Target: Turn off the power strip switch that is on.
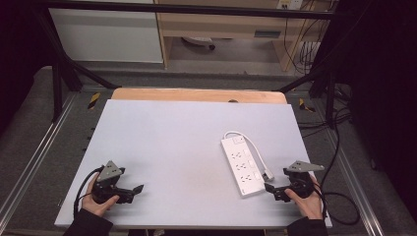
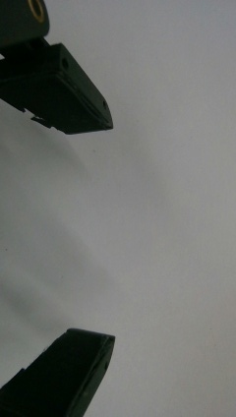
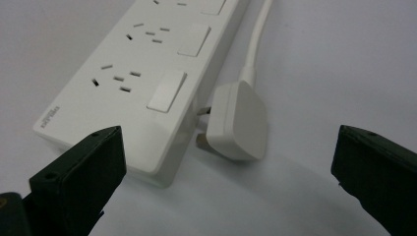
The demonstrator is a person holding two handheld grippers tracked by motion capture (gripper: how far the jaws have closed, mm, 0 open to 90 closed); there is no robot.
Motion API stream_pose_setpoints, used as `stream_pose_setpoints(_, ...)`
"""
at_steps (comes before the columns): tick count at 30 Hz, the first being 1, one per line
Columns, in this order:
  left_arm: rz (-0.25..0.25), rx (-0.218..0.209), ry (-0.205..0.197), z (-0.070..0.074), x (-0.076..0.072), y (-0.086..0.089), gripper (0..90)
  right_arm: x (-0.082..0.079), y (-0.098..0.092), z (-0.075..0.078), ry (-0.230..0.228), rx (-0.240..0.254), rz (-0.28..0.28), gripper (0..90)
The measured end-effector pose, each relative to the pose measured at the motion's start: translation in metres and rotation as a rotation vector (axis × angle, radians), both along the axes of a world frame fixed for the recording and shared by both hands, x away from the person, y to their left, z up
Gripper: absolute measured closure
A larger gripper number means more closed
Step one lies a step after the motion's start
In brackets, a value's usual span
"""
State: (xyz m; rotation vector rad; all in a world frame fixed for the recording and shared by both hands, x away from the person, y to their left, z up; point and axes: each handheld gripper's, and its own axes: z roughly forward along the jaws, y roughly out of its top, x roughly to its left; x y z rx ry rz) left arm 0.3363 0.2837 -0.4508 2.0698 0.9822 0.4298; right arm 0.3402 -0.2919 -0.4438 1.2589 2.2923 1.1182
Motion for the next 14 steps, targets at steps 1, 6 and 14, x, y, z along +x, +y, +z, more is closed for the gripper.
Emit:
stream_pose_setpoints(1,-0.002,0.001,-0.003,0.0003,-0.0002,0.0000,3.3,-0.0014,-0.0011,-0.0012,0.001,-0.006,-0.001,0.7)
stream_pose_setpoints(6,-0.005,0.004,0.004,-0.0005,0.0000,-0.0013,3.2,-0.0072,-0.0073,-0.0061,0.006,-0.005,0.003,0.7)
stream_pose_setpoints(14,-0.007,0.003,0.007,0.0000,-0.0006,-0.0013,2.7,-0.0076,-0.0091,-0.0065,0.005,-0.004,-0.004,0.7)
